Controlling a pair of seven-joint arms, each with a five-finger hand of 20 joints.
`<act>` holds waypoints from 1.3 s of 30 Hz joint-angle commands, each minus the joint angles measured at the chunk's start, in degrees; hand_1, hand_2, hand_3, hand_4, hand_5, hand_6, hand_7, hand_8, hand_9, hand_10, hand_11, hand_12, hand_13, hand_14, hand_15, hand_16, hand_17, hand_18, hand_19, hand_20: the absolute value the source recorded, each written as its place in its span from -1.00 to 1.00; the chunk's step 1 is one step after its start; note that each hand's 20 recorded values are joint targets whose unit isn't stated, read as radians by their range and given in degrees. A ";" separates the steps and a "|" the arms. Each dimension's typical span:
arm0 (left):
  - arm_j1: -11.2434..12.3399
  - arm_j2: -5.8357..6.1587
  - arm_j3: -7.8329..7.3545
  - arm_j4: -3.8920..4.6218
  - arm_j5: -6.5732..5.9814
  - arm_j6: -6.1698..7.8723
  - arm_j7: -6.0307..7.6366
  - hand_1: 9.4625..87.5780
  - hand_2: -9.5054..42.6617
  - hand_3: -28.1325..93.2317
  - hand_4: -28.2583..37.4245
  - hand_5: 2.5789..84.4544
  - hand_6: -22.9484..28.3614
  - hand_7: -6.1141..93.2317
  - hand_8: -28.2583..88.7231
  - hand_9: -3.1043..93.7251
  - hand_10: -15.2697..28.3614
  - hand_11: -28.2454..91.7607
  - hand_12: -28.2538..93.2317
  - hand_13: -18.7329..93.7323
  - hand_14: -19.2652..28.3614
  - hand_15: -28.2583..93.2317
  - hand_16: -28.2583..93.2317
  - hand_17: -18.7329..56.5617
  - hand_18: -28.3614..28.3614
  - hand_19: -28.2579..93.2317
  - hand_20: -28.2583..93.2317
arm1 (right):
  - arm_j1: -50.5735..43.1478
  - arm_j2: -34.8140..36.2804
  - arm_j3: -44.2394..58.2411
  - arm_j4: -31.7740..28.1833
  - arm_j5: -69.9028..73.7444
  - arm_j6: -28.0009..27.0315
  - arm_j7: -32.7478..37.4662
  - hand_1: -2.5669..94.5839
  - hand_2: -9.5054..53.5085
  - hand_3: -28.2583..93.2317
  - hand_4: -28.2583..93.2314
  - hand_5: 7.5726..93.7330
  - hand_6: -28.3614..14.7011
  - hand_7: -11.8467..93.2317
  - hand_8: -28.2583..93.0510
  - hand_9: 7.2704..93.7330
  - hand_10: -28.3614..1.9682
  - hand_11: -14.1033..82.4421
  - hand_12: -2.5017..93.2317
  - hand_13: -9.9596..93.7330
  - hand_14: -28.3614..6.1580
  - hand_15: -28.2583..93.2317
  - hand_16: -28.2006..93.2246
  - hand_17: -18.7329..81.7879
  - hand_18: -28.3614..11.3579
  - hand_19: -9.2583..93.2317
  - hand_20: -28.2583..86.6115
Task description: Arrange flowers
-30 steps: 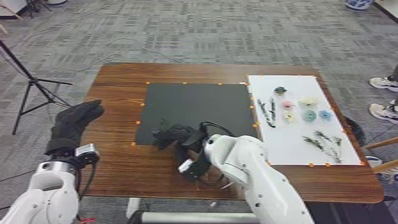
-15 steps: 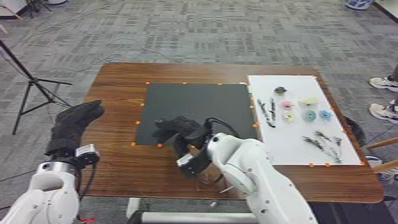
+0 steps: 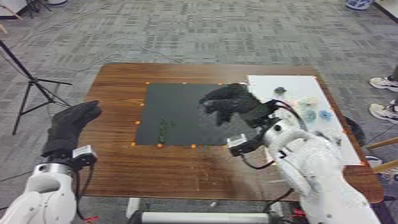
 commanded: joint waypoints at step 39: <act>3.83 -0.97 -1.48 -3.00 4.43 -2.74 -1.34 -0.48 -0.68 0.58 -0.68 0.24 0.01 -0.53 -0.65 0.15 0.34 -0.17 -0.34 0.06 0.51 -0.21 -0.56 -0.28 0.38 -0.46 -0.24 | -21.25 12.43 21.63 12.33 -46.50 10.28 6.06 -0.19 -1.00 0.54 -0.84 0.36 0.18 -0.04 -0.66 0.68 0.08 0.23 -0.24 0.93 0.46 0.47 0.04 0.60 -0.38 1.00 0.55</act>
